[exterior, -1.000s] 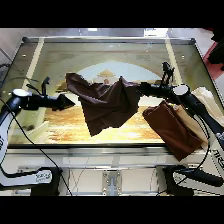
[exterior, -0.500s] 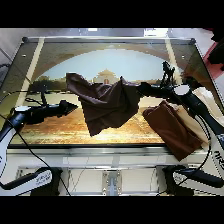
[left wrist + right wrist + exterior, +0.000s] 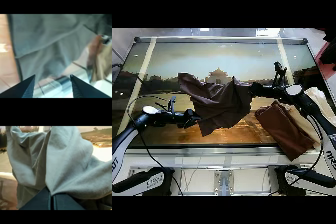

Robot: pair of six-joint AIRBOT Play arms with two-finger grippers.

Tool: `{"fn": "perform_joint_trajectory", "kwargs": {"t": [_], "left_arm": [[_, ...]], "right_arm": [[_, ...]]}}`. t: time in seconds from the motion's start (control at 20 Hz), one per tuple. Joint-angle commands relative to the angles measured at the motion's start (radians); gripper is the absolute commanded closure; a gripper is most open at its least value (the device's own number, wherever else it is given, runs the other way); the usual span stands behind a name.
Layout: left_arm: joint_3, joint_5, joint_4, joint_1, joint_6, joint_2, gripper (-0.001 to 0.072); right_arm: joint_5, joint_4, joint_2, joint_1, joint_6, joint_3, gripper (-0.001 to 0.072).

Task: Fold the shirts.

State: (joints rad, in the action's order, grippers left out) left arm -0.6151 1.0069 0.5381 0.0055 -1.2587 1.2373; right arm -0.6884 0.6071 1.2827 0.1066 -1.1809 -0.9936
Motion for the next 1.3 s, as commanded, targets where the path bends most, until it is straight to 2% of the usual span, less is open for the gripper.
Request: {"fn": "perform_joint_trajectory", "kwargs": {"t": [0.0, 0.15, 0.35, 0.7, 0.75, 0.8, 0.85, 0.9, 1.25], "left_arm": [[0.005, -0.113, 0.063, -0.035, -0.130, -0.001, 0.0194], [0.005, -0.125, 0.144, -0.037, -0.176, -0.001, 0.0195], [0.005, -0.194, 0.137, -0.037, -0.193, 0.007, 0.0202], [0.003, -0.195, -0.023, -0.037, -0.154, 0.082, 0.0205], [0.003, -0.203, -0.055, -0.037, -0.134, 0.082, 0.0245], [0.003, -0.213, -0.084, -0.037, -0.113, 0.082, 0.0308], [0.003, -0.222, -0.093, -0.037, -0.098, 0.082, 0.0411], [0.003, -0.226, -0.093, -0.037, -0.089, 0.082, 0.0452], [0.004, -0.194, -0.070, -0.037, -0.077, 0.082, 0.0453]], "right_arm": [[-0.010, 0.000, 0.000, -0.001, 0.001, 0.000, 0.0683], [-0.010, 0.000, -0.001, -0.001, 0.004, 0.000, 0.0683], [-0.009, 0.000, -0.001, -0.001, 0.004, 0.000, 0.0682], [-0.006, 0.008, -0.001, -0.001, 0.004, 0.000, 0.0683], [-0.004, 0.007, -0.001, -0.001, 0.004, 0.000, 0.0682], [-0.004, 0.007, -0.001, -0.001, 0.004, 0.000, 0.0682], [-0.004, 0.007, -0.001, -0.001, 0.004, 0.000, 0.0683], [-0.004, 0.007, -0.001, -0.001, 0.004, 0.000, 0.0683], [-0.003, 0.007, -0.001, -0.001, 0.004, 0.000, 0.0682]]}}
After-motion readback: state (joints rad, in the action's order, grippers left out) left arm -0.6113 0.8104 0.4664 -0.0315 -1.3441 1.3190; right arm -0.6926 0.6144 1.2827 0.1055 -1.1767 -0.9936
